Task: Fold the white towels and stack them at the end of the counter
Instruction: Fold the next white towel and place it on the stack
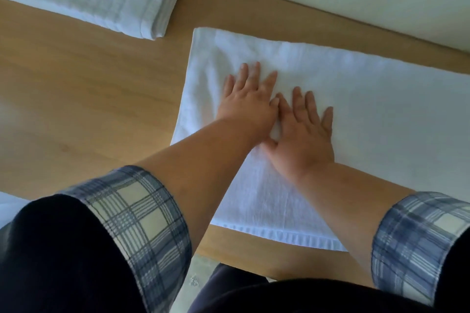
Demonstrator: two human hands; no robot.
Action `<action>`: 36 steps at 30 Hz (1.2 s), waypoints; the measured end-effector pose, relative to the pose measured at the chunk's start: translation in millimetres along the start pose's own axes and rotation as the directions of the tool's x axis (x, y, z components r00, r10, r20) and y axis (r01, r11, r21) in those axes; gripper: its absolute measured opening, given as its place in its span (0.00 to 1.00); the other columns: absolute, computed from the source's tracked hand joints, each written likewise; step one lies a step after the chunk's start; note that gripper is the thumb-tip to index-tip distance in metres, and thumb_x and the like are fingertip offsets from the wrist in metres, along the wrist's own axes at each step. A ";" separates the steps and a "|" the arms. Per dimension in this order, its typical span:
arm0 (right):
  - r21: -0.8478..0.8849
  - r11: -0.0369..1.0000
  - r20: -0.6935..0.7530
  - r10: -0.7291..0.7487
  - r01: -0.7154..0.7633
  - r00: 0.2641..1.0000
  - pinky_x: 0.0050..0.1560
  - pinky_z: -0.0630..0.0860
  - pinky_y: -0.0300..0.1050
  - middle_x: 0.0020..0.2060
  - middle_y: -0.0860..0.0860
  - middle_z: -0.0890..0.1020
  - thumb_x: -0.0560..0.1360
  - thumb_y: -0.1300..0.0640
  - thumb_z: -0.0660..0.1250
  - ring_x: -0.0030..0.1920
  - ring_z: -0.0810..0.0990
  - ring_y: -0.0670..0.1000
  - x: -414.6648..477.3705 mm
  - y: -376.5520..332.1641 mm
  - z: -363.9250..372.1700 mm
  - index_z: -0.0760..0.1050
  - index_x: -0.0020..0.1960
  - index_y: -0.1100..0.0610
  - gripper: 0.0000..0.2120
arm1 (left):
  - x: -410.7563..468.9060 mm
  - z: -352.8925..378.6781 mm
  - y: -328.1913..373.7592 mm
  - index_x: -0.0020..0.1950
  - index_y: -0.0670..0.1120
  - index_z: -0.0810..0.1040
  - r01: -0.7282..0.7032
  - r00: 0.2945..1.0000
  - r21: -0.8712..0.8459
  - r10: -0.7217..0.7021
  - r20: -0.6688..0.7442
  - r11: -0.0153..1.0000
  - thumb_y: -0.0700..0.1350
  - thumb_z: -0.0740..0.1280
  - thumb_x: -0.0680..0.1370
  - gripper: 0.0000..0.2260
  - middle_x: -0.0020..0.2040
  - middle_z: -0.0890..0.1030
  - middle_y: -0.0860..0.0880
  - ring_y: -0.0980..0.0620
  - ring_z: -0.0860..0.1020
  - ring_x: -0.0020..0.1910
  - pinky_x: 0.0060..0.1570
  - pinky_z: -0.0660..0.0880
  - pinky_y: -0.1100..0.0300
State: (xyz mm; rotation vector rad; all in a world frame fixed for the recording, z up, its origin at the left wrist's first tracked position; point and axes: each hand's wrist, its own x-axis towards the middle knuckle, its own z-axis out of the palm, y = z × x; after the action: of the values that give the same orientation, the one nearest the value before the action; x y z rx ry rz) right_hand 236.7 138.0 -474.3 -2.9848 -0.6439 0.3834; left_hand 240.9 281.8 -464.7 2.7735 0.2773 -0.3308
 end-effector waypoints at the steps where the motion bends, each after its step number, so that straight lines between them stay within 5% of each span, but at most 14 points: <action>1: -0.016 1.000 -0.013 -0.003 0.002 1.000 0.76 0.35 0.62 0.81 0.51 0.45 0.75 0.29 0.42 0.80 0.39 0.53 -0.2 0.2 0.4 0.44 0.81 0.45 0.38 | 7.4 -1.1 -7.4 0.80 0.57 0.46 0.043 0.999 0.041 -0.043 -0.007 0.998 0.61 0.46 0.81 0.28 0.81 0.41 0.46 0.46 0.38 0.79 0.76 0.37 0.46; 5: -0.034 0.999 -0.060 -0.010 0.008 0.998 0.77 0.40 0.64 0.81 0.53 0.49 0.77 0.34 0.44 0.80 0.44 0.56 -0.3 1.3 3.3 0.47 0.81 0.47 0.35 | 30.2 -7.8 -38.7 0.80 0.60 0.43 0.227 0.972 0.092 -0.220 -0.082 0.969 0.68 0.43 0.77 0.32 0.80 0.38 0.44 0.42 0.38 0.78 0.74 0.37 0.40; 13: -0.051 0.999 -0.058 -0.015 0.013 0.998 0.76 0.42 0.66 0.81 0.55 0.51 0.77 0.30 0.44 0.80 0.46 0.58 1.4 1.4 2.3 0.49 0.81 0.47 0.37 | 48.5 -25.2 -63.2 0.80 0.59 0.44 0.252 0.966 0.112 -0.244 -0.080 0.961 0.68 0.45 0.78 0.32 0.81 0.41 0.43 0.40 0.41 0.79 0.74 0.43 0.37; 22: 0.019 1.000 -0.101 -0.007 0.009 0.995 0.76 0.44 0.67 0.81 0.55 0.53 0.78 0.43 0.51 0.80 0.48 0.59 2.2 -3.2 5.0 0.54 0.80 0.47 0.31 | -83.7 18.5 -49.9 0.81 0.49 0.53 -0.200 0.976 0.164 0.211 -0.050 0.966 0.60 0.49 0.80 0.31 0.81 0.52 0.41 0.41 0.49 0.79 0.76 0.44 0.41; 28: 0.008 1.000 -0.084 -0.019 0.020 0.996 0.76 0.44 0.68 0.81 0.55 0.52 0.77 0.40 0.51 0.80 0.48 0.60 6.8 -1.0 1.3 0.53 0.80 0.47 0.33 | -145.7 27.6 -70.4 0.79 0.60 0.50 -0.340 0.940 0.283 0.332 0.079 0.897 0.69 0.54 0.76 0.34 0.81 0.50 0.42 0.37 0.46 0.79 0.75 0.45 0.36; 32: 0.000 1.000 -0.076 -0.029 0.030 0.997 0.76 0.43 0.67 0.81 0.54 0.52 0.76 0.36 0.51 0.80 0.48 0.60 6.3 -0.6 0.4 0.53 0.80 0.47 0.35 | -149.8 13.9 -61.6 0.73 0.57 0.70 -0.264 0.964 0.175 0.259 0.054 0.949 0.70 0.62 0.71 0.33 0.76 0.64 0.43 0.37 0.57 0.77 0.73 0.50 0.33; 34: 0.004 0.999 -0.090 -0.032 0.033 0.995 0.76 0.43 0.67 0.81 0.54 0.52 0.77 0.37 0.51 0.80 0.48 0.59 5.6 -0.9 1.8 0.53 0.80 0.47 0.34 | -128.3 2.1 -50.3 0.60 0.52 0.80 -0.191 0.976 0.058 0.196 -0.095 0.980 0.66 0.62 0.75 0.23 0.66 0.75 0.44 0.38 0.69 0.68 0.72 0.57 0.35; 36: -0.007 0.999 -0.099 -0.031 0.031 0.995 0.76 0.44 0.67 0.81 0.54 0.52 0.78 0.39 0.49 0.80 0.47 0.59 5.2 -1.2 3.4 0.53 0.80 0.47 0.32 | -93.3 -6.5 -35.2 0.59 0.50 0.81 -0.180 0.952 -0.051 0.161 -0.260 0.982 0.56 0.63 0.79 0.16 0.62 0.77 0.45 0.39 0.73 0.64 0.70 0.64 0.41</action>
State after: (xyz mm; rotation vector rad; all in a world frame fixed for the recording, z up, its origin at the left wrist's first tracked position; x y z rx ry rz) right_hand 239.9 141.3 -478.6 -2.9727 -0.6818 0.2307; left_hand 145.1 302.5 -445.2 2.7397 0.1054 0.0793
